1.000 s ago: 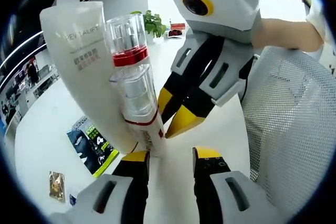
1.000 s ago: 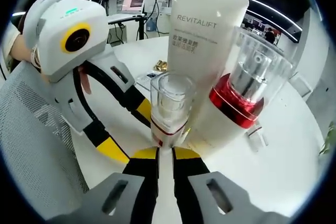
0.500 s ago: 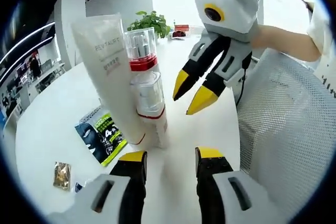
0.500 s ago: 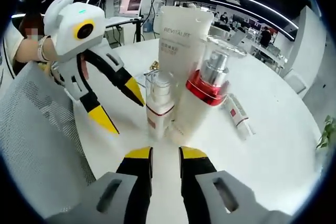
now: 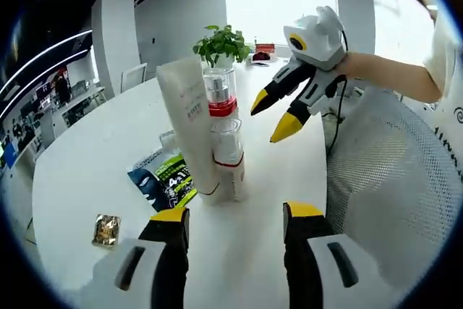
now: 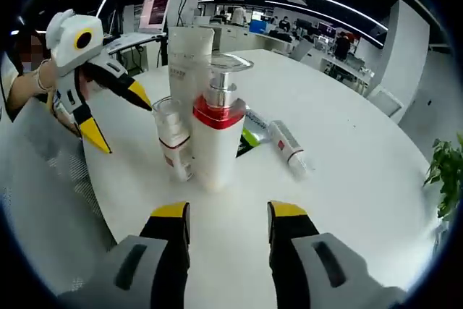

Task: Arrange the skincare products in the storage area until every visible bottle or jar stands upright without overlapping.

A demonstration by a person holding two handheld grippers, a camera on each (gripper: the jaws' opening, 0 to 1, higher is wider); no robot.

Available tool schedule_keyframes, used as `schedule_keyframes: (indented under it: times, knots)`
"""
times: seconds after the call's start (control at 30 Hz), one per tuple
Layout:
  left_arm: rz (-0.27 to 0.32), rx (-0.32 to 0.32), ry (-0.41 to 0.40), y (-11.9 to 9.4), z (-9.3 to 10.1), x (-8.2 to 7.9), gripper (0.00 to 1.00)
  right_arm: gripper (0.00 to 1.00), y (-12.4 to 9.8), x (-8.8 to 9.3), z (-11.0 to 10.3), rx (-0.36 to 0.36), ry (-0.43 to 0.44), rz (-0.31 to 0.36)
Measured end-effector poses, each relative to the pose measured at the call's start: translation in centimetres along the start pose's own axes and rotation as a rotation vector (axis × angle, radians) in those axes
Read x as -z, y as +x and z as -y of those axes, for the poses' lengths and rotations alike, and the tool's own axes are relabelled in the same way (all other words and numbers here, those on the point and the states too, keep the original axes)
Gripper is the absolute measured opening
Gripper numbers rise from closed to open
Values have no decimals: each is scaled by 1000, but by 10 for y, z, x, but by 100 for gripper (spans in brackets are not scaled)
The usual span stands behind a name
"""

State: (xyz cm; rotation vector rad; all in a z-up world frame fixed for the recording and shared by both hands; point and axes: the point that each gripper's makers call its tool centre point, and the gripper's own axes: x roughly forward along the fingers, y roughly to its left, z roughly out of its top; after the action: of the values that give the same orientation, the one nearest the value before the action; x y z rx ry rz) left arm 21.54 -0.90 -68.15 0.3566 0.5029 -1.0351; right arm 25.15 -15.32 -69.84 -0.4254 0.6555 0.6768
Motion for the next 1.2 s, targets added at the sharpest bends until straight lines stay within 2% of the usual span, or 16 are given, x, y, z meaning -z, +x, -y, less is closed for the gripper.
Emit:
schedule_keyframes:
  times: [0.2,0.33,0.53,0.63,0.8,0.87,1.03,1.2]
  knots:
    - [-4,-2,-19,-7,12,0,53,59,6,-7,11,9,4,-8]
    - [-6,1,-5,-14,19,-2,57,66,10,-10,20,17,-12,-27]
    - [17,-96,-76,-23,-1,-8,57,76,20,-4,37,62,-74,-95]
    - [65,-120,-111,-27,-8,-15,61,76,22,-6,41,53,-74,-98]
    - [54,-132,-129,-23,-16,-5,68,75,30,-10,55,53,-87,-117]
    - [42,-122,-133,-21,-13,-1,70,75,31,-11,56,50,-89,-119]
    - [43,-94,-142,-18,-8,1,72,72,40,-10,60,42,-77,-142]
    - [51,-106,-149,-19,-13,1,77,70,49,-10,64,21,-51,-148]
